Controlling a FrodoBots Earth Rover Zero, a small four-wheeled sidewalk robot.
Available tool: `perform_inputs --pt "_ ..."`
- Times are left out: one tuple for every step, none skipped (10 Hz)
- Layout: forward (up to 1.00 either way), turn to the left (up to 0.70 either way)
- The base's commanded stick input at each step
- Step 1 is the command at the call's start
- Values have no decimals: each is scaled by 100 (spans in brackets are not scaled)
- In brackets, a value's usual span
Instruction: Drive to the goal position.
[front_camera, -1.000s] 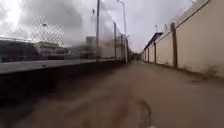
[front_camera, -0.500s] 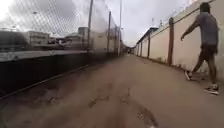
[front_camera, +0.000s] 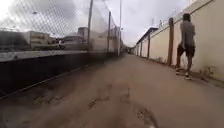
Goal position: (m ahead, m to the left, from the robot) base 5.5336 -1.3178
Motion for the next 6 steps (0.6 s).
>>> perform_inputs --pt "70 0" --pt "70 0" --pt "70 0" --pt "70 0" --pt "70 0" --pt "70 0"
